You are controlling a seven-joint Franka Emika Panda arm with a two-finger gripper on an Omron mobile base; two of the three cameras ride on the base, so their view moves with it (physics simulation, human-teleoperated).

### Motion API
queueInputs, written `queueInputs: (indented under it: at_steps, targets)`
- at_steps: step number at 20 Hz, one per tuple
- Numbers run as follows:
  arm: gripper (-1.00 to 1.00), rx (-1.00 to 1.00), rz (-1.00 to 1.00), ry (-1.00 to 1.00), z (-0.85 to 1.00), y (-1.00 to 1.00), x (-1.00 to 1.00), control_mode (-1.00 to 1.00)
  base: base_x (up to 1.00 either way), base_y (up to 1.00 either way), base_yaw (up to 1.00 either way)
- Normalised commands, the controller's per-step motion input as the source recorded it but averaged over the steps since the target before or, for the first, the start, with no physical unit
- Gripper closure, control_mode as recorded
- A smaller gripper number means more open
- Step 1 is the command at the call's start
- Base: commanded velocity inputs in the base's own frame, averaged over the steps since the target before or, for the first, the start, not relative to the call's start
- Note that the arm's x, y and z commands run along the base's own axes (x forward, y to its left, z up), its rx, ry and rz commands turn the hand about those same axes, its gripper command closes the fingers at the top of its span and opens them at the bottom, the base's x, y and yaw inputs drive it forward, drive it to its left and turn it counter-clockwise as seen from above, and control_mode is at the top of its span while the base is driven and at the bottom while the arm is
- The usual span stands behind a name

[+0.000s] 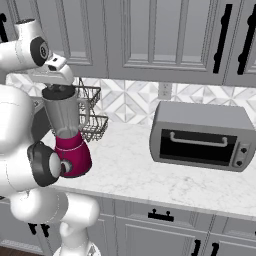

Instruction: Close the lid blender by securely placing the lid on top.

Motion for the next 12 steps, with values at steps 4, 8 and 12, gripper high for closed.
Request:
queueInputs:
  at_steps: [4,8,12]
  targets:
    - [1.0,0.0,0.0,0.12,0.0,0.0,0.01,-1.0,0.0,0.0,0.0]
    - [1.0,0.0,0.0,0.06,0.0,0.0,-0.13,-1.0,0.0,0.0,0.0]
    - [1.0,0.0,0.0,-0.03,-0.04,0.0,-0.31,-1.0,0.0,0.0,0.0]
